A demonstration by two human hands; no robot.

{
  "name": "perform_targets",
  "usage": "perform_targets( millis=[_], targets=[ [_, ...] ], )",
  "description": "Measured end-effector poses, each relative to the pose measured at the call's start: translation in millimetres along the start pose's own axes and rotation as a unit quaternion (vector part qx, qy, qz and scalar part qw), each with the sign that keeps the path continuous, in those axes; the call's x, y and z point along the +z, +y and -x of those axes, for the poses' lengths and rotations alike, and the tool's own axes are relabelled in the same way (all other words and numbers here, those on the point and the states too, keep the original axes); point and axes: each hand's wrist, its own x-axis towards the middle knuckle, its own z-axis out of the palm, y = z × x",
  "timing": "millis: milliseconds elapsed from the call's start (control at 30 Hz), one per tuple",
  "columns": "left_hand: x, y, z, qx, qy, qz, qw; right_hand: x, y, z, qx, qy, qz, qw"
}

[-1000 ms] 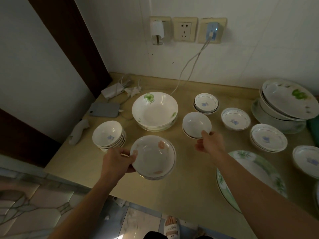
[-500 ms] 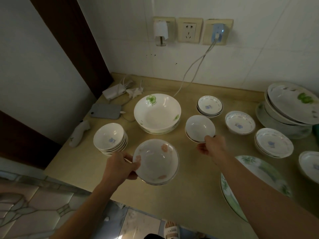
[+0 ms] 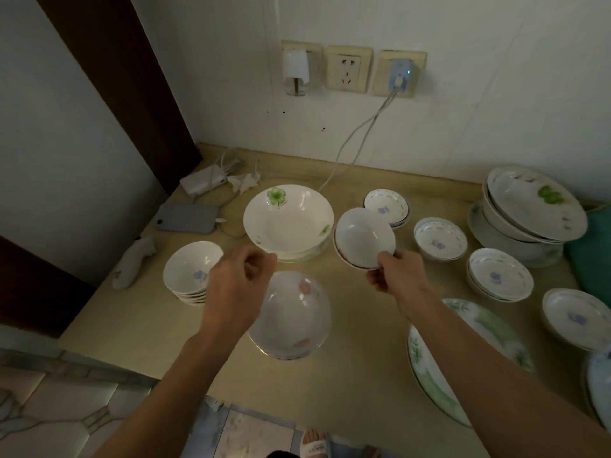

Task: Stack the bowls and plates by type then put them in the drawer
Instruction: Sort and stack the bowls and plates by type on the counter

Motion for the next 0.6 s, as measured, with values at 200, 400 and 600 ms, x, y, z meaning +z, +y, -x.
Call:
perform_targets(
  millis=[200,400,600],
  targets=[
    [37.1,36.0,-21.9,-0.153,-0.222,0.32,0.908,-3.1,-21.0,38.2,-0.026,-0.101,-0.014,0.994],
    [52.0,35.0,-19.8,-0.221,-0.327,0.478,0.784,-6.8,-18.7,61.1,-0.009,-0.125,-0.008,0.992],
    [65.3,33.4,-2.9,-0.25,-0.309,0.497,0.771,-23.3,-13.5,67.2,-0.022,-0.073,0.135,0.988]
  ],
)
